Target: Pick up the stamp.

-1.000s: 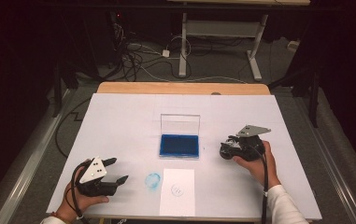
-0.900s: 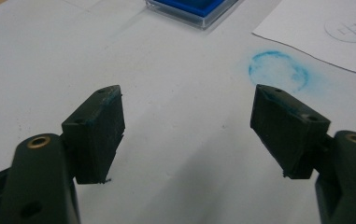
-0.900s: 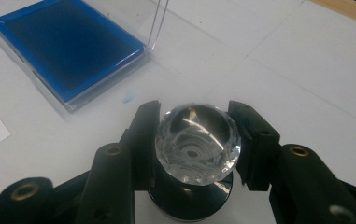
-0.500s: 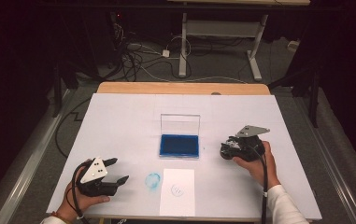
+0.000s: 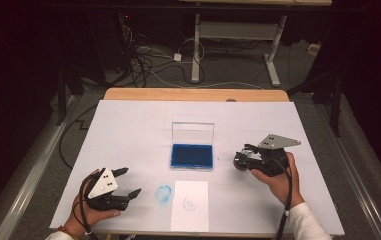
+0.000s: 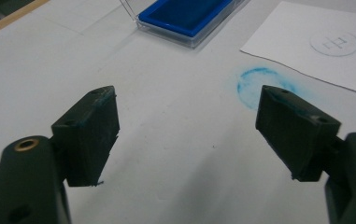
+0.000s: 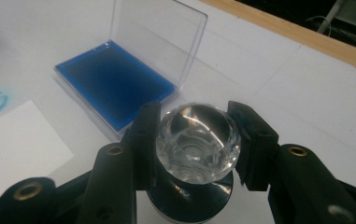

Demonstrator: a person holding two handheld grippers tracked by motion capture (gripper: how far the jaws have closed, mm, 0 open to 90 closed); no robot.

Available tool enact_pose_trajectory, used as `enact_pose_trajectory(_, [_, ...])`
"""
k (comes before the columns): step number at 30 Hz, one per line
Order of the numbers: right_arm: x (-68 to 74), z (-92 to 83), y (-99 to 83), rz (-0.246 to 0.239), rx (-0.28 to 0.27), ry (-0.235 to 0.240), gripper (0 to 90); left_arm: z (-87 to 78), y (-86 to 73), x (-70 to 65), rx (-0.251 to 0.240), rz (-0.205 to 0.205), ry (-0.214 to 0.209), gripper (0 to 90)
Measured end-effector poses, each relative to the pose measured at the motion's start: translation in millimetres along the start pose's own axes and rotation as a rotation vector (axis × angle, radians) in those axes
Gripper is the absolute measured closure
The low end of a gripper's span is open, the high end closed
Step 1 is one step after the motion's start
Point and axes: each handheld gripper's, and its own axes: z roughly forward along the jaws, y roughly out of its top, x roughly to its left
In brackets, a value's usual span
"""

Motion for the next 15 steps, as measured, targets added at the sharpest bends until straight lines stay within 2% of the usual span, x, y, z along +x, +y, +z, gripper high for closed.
enact_pose_trajectory(5, [12.4, -6.9, 6.2, -0.024, -0.025, 0.028, 57.4, 2.1, 2.5, -0.4, 0.001, -0.006, 0.006, 17.4])
enact_pose_trajectory(10, [22.0, -9.4, 10.2, -0.046, -0.039, 0.044, 57.4, 2.1, 5.8, -2.0, -0.002, 0.017, -0.011, 24.1])
enact_pose_trajectory(15, [27.8, -10.5, 12.6, -0.057, -0.05, 0.056, 57.4, 3.3, 8.9, -1.2, -0.017, 0.008, -0.026, 25.2])
